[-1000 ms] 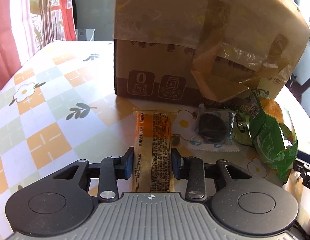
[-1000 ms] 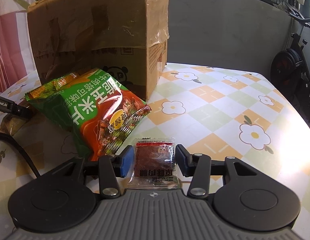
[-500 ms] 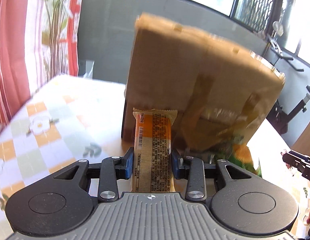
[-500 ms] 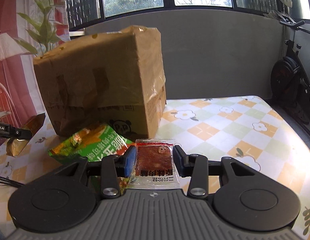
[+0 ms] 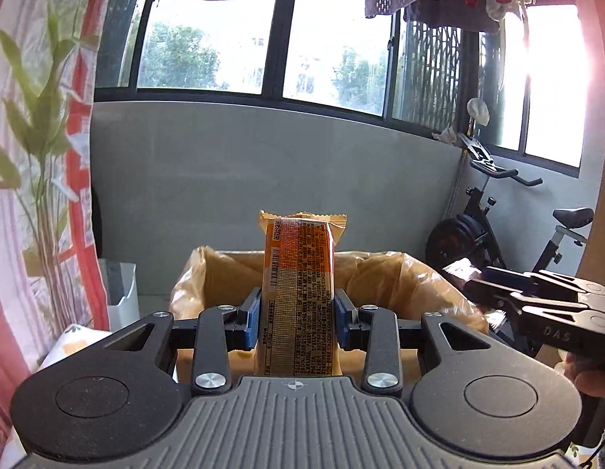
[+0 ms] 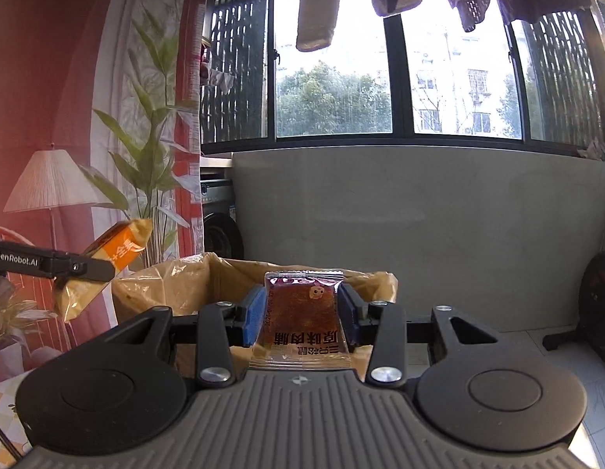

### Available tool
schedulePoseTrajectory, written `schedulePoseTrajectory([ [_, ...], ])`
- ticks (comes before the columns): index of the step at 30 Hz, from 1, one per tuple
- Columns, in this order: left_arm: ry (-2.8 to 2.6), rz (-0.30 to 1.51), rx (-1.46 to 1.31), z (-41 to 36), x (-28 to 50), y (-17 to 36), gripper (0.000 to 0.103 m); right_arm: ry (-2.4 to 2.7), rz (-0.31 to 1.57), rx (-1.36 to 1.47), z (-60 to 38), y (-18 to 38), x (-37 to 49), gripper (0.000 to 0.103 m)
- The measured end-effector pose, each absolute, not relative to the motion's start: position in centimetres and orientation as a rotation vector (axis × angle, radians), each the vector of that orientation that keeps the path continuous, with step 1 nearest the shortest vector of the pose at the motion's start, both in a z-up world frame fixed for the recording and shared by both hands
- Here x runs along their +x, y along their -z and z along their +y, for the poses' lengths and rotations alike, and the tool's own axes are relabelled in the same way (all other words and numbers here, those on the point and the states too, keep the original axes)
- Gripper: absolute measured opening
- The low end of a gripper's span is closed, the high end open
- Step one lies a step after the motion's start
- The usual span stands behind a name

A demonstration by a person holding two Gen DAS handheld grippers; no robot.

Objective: Organize snacks
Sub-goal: 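Carry the snack bar and red sachet over the lined box with both grippers, then open both grippers to drop the bar and sachet into the box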

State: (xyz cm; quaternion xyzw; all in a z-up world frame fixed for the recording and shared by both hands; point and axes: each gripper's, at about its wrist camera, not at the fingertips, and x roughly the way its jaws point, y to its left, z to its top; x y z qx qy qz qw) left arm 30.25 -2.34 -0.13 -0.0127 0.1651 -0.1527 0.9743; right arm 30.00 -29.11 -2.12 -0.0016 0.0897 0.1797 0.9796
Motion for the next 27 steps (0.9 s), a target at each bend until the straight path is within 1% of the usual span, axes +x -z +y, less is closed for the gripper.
schedulePoseTrajectory([
  [6,0.295,0.403,-0.019,-4.9,35.1,0.7,0.039,-0.322,0.268,0.071,-27.7,3.1,34.8,0.043],
  [7,0.289,0.413,-0.020,-5.2,35.6,1.0,0.039,-0.313,0.279,0.064,-27.5,3.3,35.2,0.044],
  [9,0.288,0.435,-0.030,-5.4,36.3,1.6,0.039,-0.313,0.312,0.051,-27.2,3.6,35.8,0.048],
  [11,0.295,0.453,-0.044,-5.4,36.9,2.0,0.045,-0.307,0.330,0.041,-27.3,4.0,35.6,0.051],
  [12,0.299,0.459,-0.047,-5.3,37.0,2.2,0.053,-0.312,0.335,0.043,-27.4,4.1,35.4,0.053],
  [13,0.297,0.460,-0.046,-5.0,37.0,2.4,0.056,-0.316,0.339,0.047,-27.6,4.2,35.1,0.058],
  [14,0.296,0.461,-0.041,-5.0,36.8,2.5,0.056,-0.319,0.339,0.051,-27.8,4.2,34.7,0.060],
  [18,0.334,0.489,-0.035,-4.1,35.7,2.8,0.056,-0.322,0.325,0.041,-28.7,4.2,32.5,0.060],
  [22,0.372,0.495,-0.007,-3.0,32.9,3.1,0.056,-0.312,0.303,0.046,-29.9,4.2,30.0,0.060],
  [27,0.422,0.516,-0.073,-1.1,29.4,3.8,0.056,-0.309,0.310,0.085,-31.5,4.8,27.3,0.060],
])
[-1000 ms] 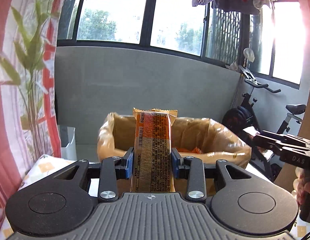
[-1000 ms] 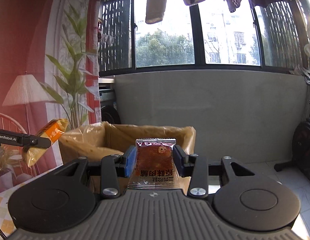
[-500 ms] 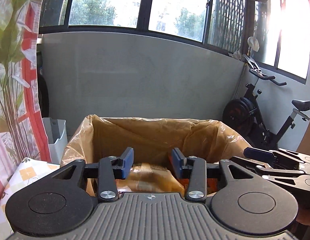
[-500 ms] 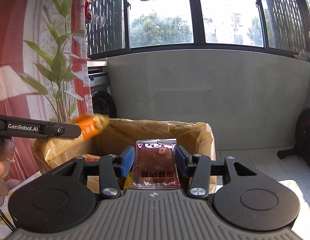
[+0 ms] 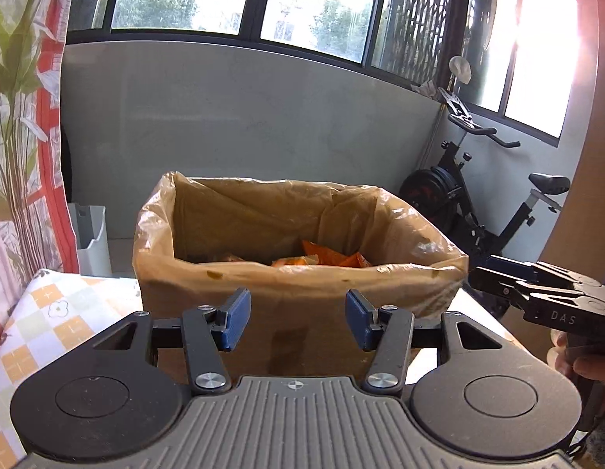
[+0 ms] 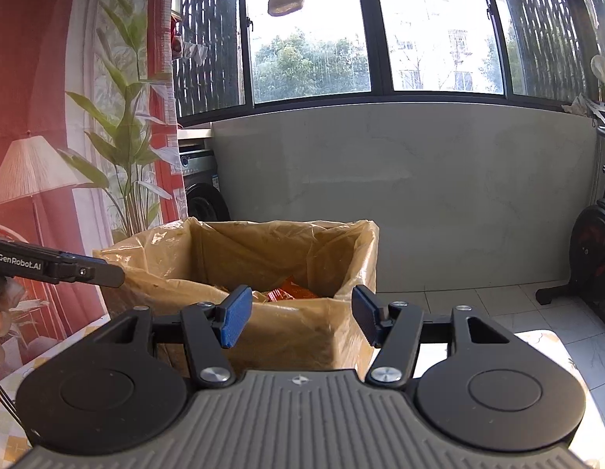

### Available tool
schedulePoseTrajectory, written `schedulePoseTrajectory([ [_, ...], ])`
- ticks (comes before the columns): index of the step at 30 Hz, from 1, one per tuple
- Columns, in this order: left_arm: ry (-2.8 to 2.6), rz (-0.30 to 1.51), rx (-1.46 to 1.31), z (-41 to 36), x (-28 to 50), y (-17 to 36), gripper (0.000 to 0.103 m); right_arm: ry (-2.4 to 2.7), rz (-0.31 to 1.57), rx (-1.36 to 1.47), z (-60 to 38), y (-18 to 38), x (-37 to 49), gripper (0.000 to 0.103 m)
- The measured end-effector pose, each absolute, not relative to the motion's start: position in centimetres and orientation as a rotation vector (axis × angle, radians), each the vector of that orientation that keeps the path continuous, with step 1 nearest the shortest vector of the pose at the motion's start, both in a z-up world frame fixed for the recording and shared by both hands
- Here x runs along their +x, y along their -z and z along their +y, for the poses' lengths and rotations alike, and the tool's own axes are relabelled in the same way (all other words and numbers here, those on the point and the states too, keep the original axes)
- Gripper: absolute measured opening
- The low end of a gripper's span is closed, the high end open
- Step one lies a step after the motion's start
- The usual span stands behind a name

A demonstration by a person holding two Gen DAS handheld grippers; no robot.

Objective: Organize snacks
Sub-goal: 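Open both grippers to drop the bar and sachet into the box, then grasp the green corn-chip bag with both grippers together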

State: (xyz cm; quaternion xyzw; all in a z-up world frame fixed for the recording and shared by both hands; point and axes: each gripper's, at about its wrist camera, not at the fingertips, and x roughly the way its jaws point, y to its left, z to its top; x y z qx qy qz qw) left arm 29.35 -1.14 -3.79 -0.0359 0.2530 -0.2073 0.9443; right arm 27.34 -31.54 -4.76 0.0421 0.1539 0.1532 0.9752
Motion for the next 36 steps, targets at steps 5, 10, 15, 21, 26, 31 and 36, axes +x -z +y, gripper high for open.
schedulePoseTrajectory([
  [5,0.436,0.531,-0.074,-1.1,27.2,5.2,0.056,-0.298,0.379,0.104,-32.3,7.2,25.4,0.062],
  [10,0.464,0.606,-0.068,-2.3,27.3,7.7,0.056,-0.280,0.531,0.113,-32.1,11.5,25.1,0.062],
  [15,0.529,0.679,-0.119,-3.9,27.7,11.0,0.055,-0.288,0.664,0.131,-31.7,14.9,25.3,0.062],
  [21,0.546,0.803,-0.138,-6.0,29.0,15.8,0.055,-0.369,0.695,0.171,-30.7,16.1,24.9,0.067],
  [26,0.545,0.866,-0.162,-6.6,29.8,18.8,0.056,-0.418,0.702,0.172,-29.7,16.7,24.5,0.070],
  [31,0.559,0.871,-0.212,-6.3,30.1,19.5,0.058,-0.414,0.728,0.210,-30.2,17.4,24.2,0.078],
  [36,0.582,0.892,-0.221,-6.7,30.5,20.5,0.063,-0.423,0.777,0.303,-30.6,18.5,24.4,0.079],
])
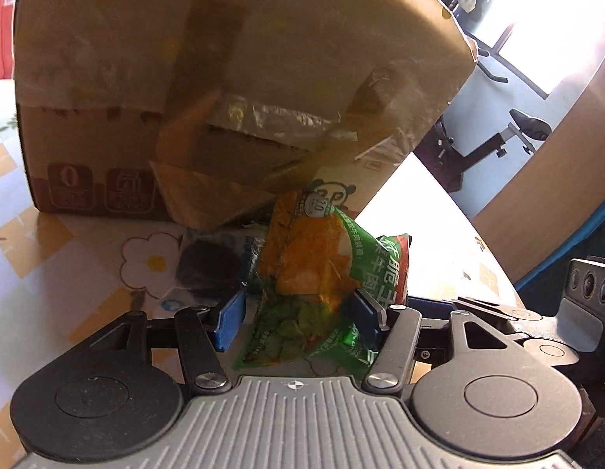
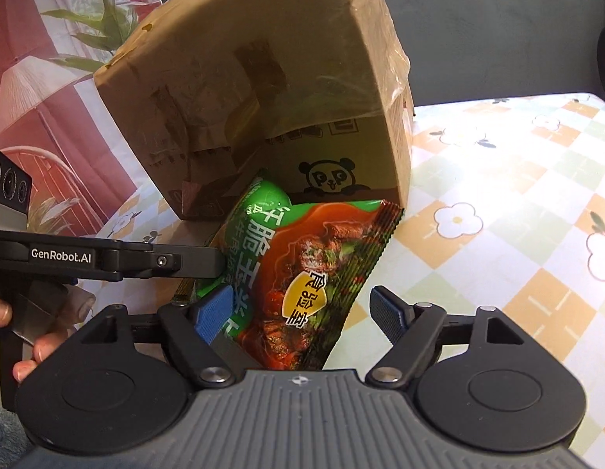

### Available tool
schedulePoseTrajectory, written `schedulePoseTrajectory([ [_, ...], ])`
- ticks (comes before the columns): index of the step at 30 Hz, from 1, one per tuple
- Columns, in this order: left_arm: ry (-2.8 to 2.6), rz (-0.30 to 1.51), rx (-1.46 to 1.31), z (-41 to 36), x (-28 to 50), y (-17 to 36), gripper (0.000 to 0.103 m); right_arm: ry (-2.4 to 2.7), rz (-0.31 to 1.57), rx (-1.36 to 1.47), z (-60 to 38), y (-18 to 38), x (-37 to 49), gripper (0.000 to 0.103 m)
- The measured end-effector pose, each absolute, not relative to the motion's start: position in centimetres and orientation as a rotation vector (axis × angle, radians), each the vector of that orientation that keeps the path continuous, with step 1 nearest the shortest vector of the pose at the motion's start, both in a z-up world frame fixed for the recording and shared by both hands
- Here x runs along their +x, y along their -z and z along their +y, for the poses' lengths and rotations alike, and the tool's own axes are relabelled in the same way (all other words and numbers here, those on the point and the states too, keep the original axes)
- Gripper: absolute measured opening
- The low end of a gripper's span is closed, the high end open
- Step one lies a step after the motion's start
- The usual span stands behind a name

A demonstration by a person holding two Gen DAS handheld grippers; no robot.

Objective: Organize snacks
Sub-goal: 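Grasp the green corn-chip bag with both grippers together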

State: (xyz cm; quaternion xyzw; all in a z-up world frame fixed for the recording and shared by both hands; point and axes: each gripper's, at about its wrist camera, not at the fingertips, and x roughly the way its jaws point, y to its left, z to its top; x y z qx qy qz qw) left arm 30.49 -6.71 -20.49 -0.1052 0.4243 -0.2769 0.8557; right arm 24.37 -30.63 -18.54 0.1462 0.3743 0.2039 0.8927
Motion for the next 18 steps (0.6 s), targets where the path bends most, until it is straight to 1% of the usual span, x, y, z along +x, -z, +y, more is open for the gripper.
schedulePoseTrajectory([
  [3,0.595,0.901,-0.239,-6.9,30.7,21.2,0.066,-0.424,0.777,0.330,-30.9,18.9,24.3,0.078],
  [5,0.595,0.903,-0.252,-6.9,31.1,21.7,0.068,-0.436,0.765,0.334,-31.0,18.8,24.2,0.069],
  [6,0.598,0.905,-0.262,-6.8,31.2,21.9,0.068,-0.439,0.761,0.332,-31.0,18.8,24.2,0.066],
  [9,0.621,0.907,-0.277,-6.8,31.3,22.0,0.060,-0.430,0.754,0.330,-31.0,18.6,24.0,0.062],
  [10,0.627,0.902,-0.248,-7.1,31.0,21.7,0.056,-0.429,0.752,0.338,-31.1,18.5,24.0,0.060],
  [11,0.636,0.895,-0.228,-7.2,30.8,21.6,0.055,-0.427,0.750,0.343,-31.1,18.4,24.0,0.056],
  [18,0.646,0.865,-0.232,-6.2,28.9,20.2,0.055,-0.456,0.731,0.338,-30.9,17.1,22.9,0.055],
])
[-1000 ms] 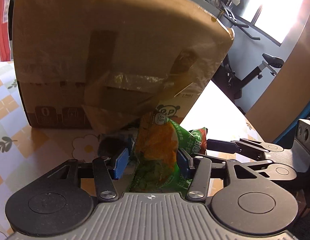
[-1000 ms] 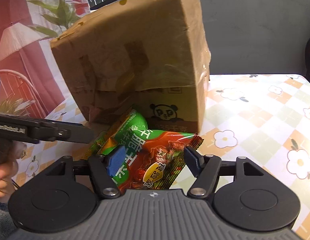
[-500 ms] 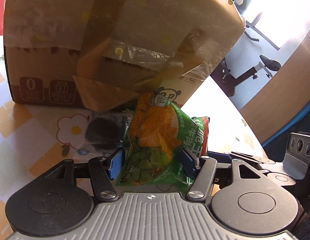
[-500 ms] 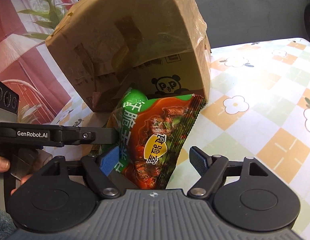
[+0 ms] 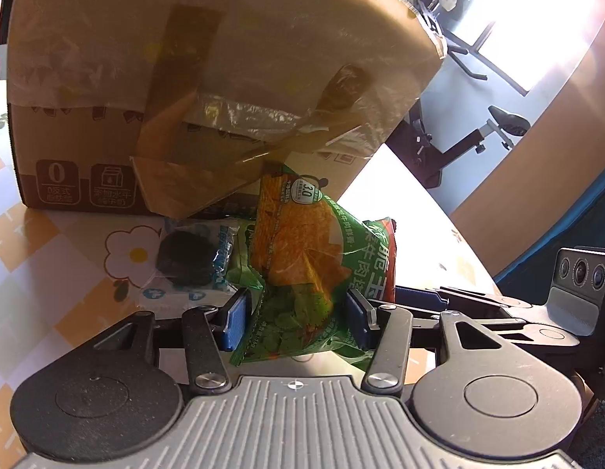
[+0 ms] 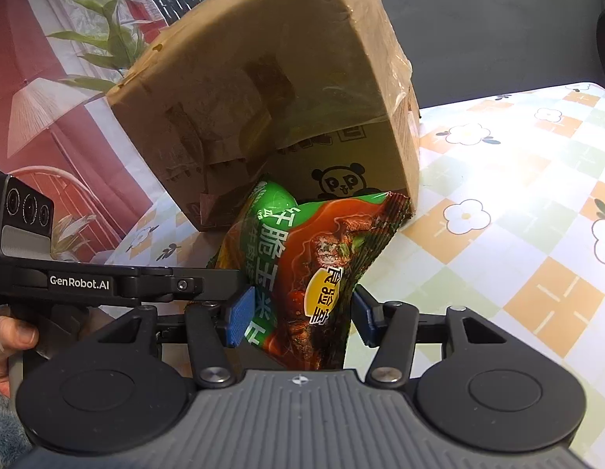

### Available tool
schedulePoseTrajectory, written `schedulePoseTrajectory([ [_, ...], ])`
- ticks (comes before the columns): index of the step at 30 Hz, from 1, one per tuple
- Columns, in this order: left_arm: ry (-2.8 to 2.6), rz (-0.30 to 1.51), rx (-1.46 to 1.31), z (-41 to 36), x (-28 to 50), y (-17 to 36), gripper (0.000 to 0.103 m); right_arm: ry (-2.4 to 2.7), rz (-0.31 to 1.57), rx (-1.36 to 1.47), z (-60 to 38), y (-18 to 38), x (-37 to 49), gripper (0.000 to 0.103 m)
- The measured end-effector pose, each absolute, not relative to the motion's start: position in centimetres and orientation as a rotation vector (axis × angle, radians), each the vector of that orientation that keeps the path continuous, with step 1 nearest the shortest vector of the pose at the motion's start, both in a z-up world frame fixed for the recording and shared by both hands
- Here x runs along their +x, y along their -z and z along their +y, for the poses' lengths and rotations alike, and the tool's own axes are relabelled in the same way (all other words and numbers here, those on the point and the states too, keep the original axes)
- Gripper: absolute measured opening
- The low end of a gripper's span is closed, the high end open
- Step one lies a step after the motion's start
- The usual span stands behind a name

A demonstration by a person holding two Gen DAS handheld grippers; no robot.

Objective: Organize snacks
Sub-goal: 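Carry the green corn-chip bag over the lined box with both grippers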

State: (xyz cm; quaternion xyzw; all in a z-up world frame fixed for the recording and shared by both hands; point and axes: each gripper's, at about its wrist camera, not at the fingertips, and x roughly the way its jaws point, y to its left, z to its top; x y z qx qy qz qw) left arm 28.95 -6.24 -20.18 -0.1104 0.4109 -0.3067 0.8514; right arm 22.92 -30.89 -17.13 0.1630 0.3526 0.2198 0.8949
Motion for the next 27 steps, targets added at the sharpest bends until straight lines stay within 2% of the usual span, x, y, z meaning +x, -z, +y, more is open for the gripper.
schedulePoseTrajectory([
  [10,0.682,0.706,-0.154,-5.9,25.4,15.4,0.055,-0.479,0.610,0.332,-31.1,13.3,19.9,0.055],
  [16,0.689,0.559,-0.153,-5.0,24.7,10.7,0.055,-0.496,0.493,0.263,-30.6,8.4,20.1,0.055],
  [23,0.672,0.420,-0.136,-4.4,27.9,4.7,0.055,-0.487,0.362,0.240,-28.8,2.5,24.0,0.056],
  [27,0.648,0.412,-0.144,-3.6,30.7,2.8,0.055,-0.501,0.329,0.228,-27.7,0.6,27.8,0.056],
])
